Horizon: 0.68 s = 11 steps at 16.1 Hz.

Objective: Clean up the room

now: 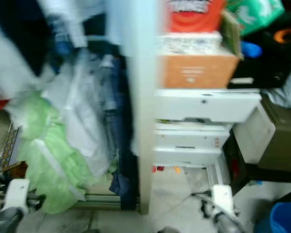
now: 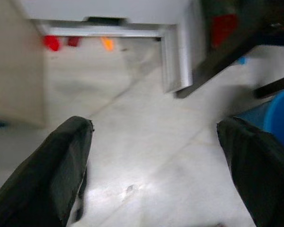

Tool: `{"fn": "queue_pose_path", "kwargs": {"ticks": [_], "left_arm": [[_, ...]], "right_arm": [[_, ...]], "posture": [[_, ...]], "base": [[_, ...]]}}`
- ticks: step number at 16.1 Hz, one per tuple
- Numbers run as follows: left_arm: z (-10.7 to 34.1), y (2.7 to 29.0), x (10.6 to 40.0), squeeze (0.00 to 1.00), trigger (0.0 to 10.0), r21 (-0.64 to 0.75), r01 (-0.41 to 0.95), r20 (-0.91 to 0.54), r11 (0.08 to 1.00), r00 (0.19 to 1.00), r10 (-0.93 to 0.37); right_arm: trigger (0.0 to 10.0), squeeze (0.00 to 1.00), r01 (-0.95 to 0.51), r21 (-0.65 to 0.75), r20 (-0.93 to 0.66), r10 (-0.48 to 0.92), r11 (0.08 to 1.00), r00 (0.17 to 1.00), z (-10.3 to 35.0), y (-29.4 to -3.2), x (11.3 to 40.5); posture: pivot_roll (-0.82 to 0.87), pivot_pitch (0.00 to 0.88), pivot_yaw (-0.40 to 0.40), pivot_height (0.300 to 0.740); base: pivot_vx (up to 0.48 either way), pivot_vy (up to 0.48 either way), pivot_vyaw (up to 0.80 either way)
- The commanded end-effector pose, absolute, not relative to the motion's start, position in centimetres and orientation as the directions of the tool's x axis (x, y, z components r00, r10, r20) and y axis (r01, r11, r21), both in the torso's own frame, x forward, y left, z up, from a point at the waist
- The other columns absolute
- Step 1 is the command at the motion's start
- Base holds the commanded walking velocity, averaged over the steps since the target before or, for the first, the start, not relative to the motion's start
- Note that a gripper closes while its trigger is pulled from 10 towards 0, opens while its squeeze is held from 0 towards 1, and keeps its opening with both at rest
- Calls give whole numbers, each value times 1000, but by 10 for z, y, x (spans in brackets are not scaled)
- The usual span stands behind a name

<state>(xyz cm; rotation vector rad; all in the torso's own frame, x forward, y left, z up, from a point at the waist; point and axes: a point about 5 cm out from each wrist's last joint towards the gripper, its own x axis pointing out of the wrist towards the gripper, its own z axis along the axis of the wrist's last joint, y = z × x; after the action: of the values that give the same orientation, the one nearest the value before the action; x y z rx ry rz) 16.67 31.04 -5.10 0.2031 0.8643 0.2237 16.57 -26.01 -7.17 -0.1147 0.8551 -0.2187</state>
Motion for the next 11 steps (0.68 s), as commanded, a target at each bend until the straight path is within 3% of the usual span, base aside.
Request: {"fn": "queue_pose_path", "kwargs": {"ticks": [1, 8, 11], "left_arm": [[-47, 313, 172, 0, 10000, 278, -107, -716, 955, 639, 280], [-48, 311, 173, 0, 10000, 277, -101, -716, 955, 641, 276], [-45, 313, 175, 0, 10000, 276, -135, -694, 952, 656, 295]], "right_arm": [[10000, 0, 148, -191, -735, -241, 970, 634, -71, -263, 166], [10000, 0, 139, -204, -740, -246, 969, 626, -71, -266, 163], [10000, 0, 152, -221, -700, -266, 963, 663, -64, -271, 171]], "posture": [[-26, 0, 9, 740], [-27, 0, 6, 740], [-23, 0, 7, 740]], "base": [[0, 439, 0], [0, 480, 0], [0, 480, 0]]}}
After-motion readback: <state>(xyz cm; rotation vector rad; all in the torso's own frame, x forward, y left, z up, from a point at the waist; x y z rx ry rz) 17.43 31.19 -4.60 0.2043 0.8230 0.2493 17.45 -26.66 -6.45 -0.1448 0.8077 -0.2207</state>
